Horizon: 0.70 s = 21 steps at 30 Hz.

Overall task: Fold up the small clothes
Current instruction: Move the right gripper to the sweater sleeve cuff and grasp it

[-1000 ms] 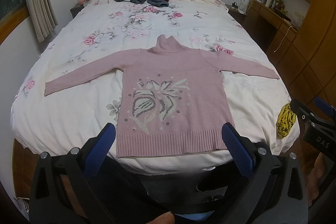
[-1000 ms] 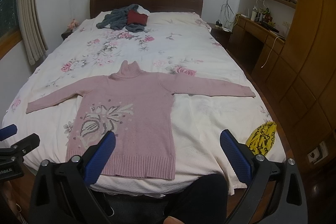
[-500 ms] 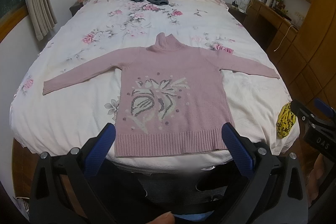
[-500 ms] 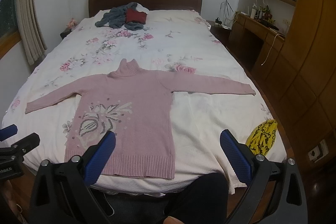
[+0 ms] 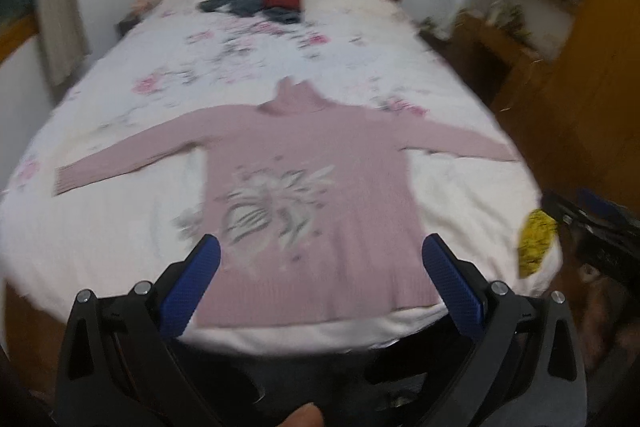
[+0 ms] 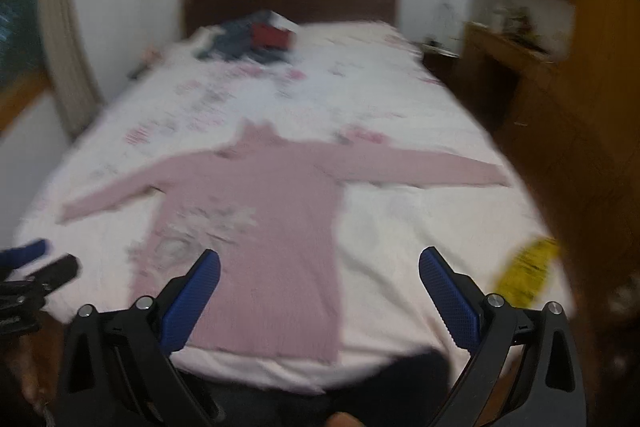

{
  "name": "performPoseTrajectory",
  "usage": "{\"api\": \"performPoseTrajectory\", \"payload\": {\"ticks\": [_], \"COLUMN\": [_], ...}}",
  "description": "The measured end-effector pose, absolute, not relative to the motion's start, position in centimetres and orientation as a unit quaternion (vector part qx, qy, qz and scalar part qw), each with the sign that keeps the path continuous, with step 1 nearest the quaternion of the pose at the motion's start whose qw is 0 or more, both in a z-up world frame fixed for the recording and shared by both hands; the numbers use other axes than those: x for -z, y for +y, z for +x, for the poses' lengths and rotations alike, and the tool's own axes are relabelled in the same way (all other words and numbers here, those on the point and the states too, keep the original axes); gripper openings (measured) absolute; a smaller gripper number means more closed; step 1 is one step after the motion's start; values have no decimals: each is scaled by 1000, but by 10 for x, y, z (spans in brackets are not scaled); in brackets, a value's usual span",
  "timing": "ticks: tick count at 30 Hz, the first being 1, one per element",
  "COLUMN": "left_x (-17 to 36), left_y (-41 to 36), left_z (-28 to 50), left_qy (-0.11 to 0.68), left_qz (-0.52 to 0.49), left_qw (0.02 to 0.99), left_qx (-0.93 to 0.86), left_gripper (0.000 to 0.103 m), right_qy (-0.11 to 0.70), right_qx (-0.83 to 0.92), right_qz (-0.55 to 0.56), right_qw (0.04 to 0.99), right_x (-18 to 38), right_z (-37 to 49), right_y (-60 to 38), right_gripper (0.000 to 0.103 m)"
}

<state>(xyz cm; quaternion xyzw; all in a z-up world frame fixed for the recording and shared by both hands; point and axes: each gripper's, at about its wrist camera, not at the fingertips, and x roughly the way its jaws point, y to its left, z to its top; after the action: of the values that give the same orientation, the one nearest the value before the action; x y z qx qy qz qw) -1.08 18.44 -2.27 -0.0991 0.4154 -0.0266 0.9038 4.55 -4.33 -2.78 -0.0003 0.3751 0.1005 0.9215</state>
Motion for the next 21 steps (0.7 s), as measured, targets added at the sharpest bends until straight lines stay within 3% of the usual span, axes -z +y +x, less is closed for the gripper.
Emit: {"api": "performPoseTrajectory", "payload": {"ticks": [5,10,12,14,18,21], "left_x": [40,72,84,95,116,130], "left_y": [184,188,188,187,184,183], "left_z": [16,48,56,66,87,101], "left_qy": [436,471,481,485,497,497], "left_qz": [-97,-129,-139,-150,-186,-216], "left_qw": [894,871,864,859,844,834], "left_qx": [30,49,58,69,81,99], "left_gripper": [100,100,100,100,100,100], "right_qy": [423,447,467,473,444,413], "right_qx": [-78,-42,-17,-1,35,54], "right_qz": [63,193,265,332,448,509], "right_qw": [901,872,844,816,776,753], "right_x": [67,118,147,172,220,247], "right_z": [111,182,210,232,274,306], "right_y": [-103,-206,-256,-298,-386,-439], "right_gripper": [99,96,75,64,46,43]}}
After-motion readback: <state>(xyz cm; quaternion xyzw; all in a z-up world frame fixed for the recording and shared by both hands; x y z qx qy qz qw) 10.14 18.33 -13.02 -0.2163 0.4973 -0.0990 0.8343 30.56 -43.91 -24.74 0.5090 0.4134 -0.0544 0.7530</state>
